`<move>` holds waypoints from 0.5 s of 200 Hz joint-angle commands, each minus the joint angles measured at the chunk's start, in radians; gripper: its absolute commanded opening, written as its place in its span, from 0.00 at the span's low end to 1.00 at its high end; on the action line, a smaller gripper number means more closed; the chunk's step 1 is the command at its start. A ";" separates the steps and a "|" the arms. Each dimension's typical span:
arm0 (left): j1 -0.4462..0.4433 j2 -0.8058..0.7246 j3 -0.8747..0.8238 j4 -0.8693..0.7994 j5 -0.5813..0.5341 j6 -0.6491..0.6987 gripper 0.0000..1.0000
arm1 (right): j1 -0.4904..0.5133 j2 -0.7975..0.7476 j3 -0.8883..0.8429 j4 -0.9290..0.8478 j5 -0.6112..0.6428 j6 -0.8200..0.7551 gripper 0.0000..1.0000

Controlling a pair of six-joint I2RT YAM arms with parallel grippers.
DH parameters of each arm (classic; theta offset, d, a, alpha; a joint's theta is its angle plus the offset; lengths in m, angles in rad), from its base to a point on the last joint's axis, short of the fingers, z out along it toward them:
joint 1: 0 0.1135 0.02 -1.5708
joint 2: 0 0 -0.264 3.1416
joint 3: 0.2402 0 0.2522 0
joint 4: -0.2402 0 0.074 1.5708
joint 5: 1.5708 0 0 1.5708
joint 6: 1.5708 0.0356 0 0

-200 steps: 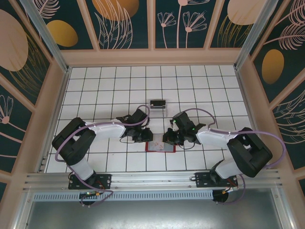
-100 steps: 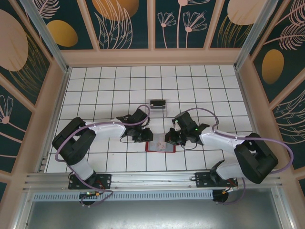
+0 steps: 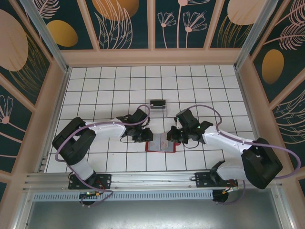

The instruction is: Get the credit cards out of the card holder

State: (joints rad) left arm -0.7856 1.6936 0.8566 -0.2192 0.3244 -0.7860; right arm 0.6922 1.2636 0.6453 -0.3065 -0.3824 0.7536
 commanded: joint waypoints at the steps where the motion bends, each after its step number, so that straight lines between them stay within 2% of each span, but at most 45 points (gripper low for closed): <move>1: -0.004 0.027 0.001 -0.086 -0.054 0.019 0.24 | -0.010 -0.027 0.050 -0.066 0.033 -0.032 0.01; 56: -0.005 -0.016 0.025 -0.112 -0.077 0.020 0.24 | -0.018 -0.019 0.100 -0.127 0.086 -0.105 0.01; 100: -0.006 -0.040 0.025 -0.115 -0.094 0.014 0.25 | -0.058 0.019 0.178 -0.202 0.090 -0.381 0.00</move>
State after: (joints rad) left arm -0.7883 1.6772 0.8719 -0.2756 0.2714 -0.7864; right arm 0.6521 1.2613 0.7506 -0.4278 -0.3309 0.5690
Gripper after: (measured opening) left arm 0.249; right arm 0.053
